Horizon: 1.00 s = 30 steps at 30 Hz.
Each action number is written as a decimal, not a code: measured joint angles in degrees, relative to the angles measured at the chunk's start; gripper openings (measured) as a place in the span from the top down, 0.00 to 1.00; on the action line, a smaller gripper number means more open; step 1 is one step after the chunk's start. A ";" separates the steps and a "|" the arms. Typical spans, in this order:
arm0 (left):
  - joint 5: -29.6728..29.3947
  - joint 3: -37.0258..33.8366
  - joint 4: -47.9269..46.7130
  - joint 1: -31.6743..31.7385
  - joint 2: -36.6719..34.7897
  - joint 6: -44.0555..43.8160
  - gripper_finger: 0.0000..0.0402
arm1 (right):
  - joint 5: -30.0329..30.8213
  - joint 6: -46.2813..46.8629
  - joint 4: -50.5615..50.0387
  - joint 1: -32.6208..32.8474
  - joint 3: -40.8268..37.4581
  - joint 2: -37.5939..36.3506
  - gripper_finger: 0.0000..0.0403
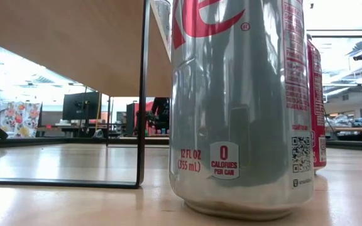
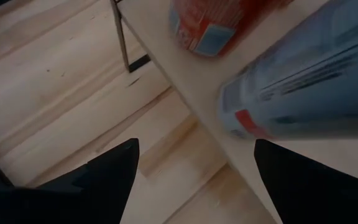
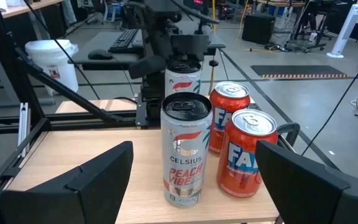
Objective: Place canned beverage on shelf
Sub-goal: Adjust the left white and orange soda can
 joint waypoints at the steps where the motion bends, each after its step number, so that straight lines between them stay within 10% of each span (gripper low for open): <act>1: -0.04 -0.58 0.55 0.00 -0.03 -0.32 0.18 | 0.00 0.00 0.00 0.03 0.00 0.00 0.14; 20: -1.00 -4.51 9.85 0.00 0.06 -0.60 0.18 | 0.00 -0.04 -0.14 0.28 0.00 0.00 0.14; 30: -0.85 4.85 2.03 0.00 -0.34 4.35 0.18 | -0.02 -0.03 -6.61 -0.80 -0.02 0.00 0.14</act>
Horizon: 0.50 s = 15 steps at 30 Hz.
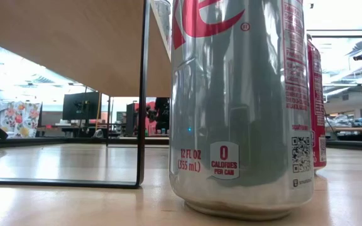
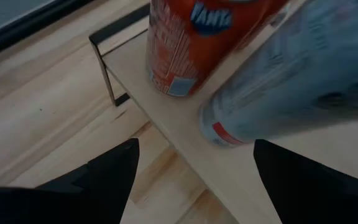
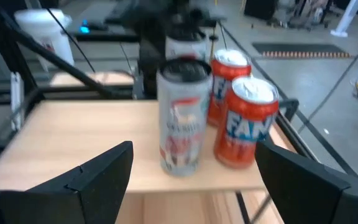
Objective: Place canned beverage on shelf
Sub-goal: Adjust the left white and orange soda can, then put the top red and silver soda can on the shelf
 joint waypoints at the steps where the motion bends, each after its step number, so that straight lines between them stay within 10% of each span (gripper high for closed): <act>1: 0.30 1.34 -1.31 0.00 0.02 0.37 0.18 | -0.07 -0.04 -0.88 -0.44 0.00 0.00 0.14; 15: 4.10 17.64 -4.89 -0.13 0.07 1.59 0.18 | -2.01 1.09 -1.14 -8.75 -2.95 8.86 0.14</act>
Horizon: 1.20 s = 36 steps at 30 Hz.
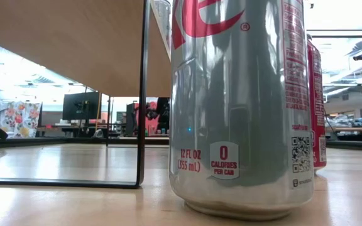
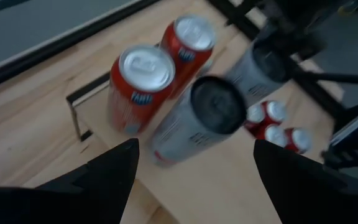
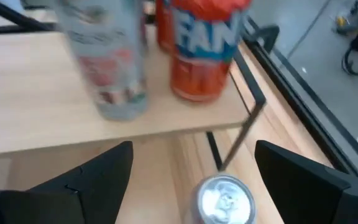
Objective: Place canned beverage on shelf
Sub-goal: Put the top red and silver soda can on the shelf
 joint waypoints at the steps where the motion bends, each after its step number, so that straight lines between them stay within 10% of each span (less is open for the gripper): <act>1: 0.01 0.83 -0.07 0.00 0.00 -0.01 0.18 | -1.09 0.00 -0.33 -0.81 0.00 0.82 0.14; 36: 0.33 5.13 0.00 0.00 0.02 3.15 0.18 | -0.82 -12.70 -9.06 -8.97 0.79 12.71 0.14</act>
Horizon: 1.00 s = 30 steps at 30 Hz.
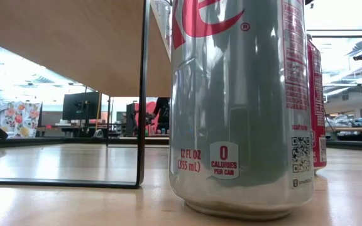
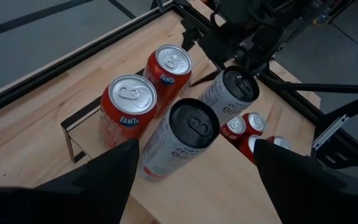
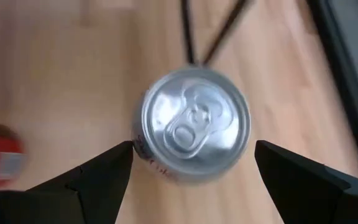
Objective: Place canned beverage on shelf
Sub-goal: Put the top red and silver soda can on the shelf
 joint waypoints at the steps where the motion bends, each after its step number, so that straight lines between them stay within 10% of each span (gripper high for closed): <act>1: 0.01 0.00 -0.01 0.00 0.00 0.00 0.18 | 1.18 -0.46 -0.34 -0.46 0.00 -0.02 0.14; 11: 0.01 0.00 0.00 0.00 0.02 0.70 0.18 | 11.16 -4.94 -0.40 -5.82 0.13 -0.02 0.14; 21: 2.06 0.00 -0.01 -0.01 0.02 -0.13 0.18 | -5.33 7.64 4.61 -6.29 0.87 -4.09 0.14; 30: 1.41 -0.02 0.05 0.02 0.42 0.61 0.18 | -1.69 15.42 14.27 -5.98 0.87 -0.52 0.05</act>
